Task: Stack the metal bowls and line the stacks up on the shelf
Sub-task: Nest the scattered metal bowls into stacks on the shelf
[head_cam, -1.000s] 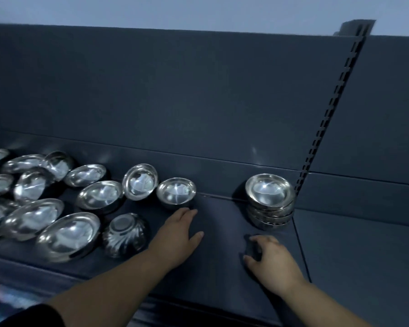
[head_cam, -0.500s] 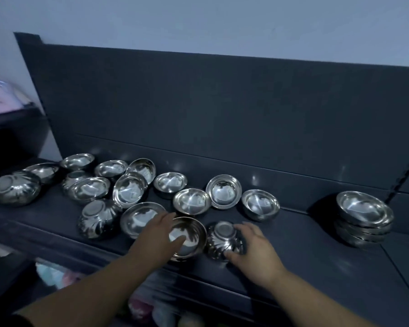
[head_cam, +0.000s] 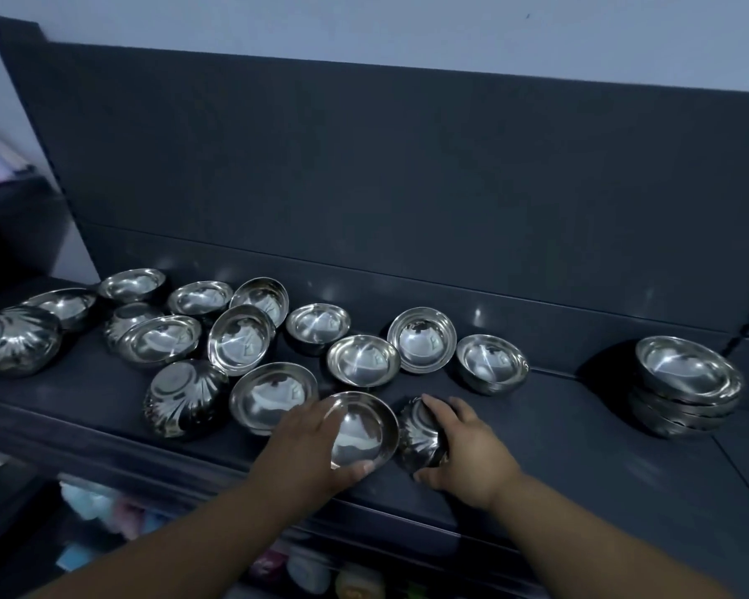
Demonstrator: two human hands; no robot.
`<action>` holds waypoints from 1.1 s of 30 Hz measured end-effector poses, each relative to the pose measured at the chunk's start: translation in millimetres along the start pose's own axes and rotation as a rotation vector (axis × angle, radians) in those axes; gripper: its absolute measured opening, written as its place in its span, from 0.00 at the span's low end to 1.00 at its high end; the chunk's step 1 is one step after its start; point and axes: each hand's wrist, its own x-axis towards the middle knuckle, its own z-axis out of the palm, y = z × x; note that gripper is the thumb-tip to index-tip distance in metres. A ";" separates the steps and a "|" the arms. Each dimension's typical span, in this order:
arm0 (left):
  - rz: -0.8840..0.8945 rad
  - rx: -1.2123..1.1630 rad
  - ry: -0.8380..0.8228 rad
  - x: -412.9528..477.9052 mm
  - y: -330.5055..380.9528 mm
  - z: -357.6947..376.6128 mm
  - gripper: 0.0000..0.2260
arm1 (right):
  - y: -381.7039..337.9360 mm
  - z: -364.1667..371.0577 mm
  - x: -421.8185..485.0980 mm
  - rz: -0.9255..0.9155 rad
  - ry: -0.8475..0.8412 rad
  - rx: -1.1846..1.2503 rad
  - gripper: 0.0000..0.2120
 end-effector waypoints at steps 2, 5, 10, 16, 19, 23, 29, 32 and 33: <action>0.049 0.038 -0.022 4.0 1.9 7.7 0.44 | 6.1 -3.0 -1.0 0.009 0.014 -0.014 0.53; 0.136 -0.045 -0.045 10.6 11.6 18.0 0.32 | 20.7 -10.4 -5.3 0.045 0.053 0.032 0.52; 0.143 -0.136 -0.175 25.1 33.7 19.9 0.20 | 38.1 -27.9 -14.8 0.153 0.156 0.394 0.48; 0.275 -0.253 -0.210 47.8 69.9 29.6 0.25 | 49.2 -63.1 -23.8 0.271 0.174 1.050 0.26; 0.255 -0.374 -0.169 63.0 87.7 29.7 0.15 | 56.7 -78.7 -27.7 0.294 0.123 1.207 0.18; 0.036 -0.600 0.086 84.8 109.3 19.7 0.16 | 68.6 -97.7 -29.0 0.292 0.034 1.136 0.16; 0.124 -0.470 0.115 112.2 127.4 -13.1 0.24 | 63.7 -116.5 -14.9 0.187 -0.119 0.893 0.21; 0.096 -0.437 0.088 118.0 127.5 -21.1 0.17 | 58.0 -124.3 -4.4 0.127 -0.220 0.900 0.24; 0.062 -0.446 0.094 117.3 126.4 -25.4 0.15 | 58.7 -122.5 1.2 0.130 -0.243 0.934 0.23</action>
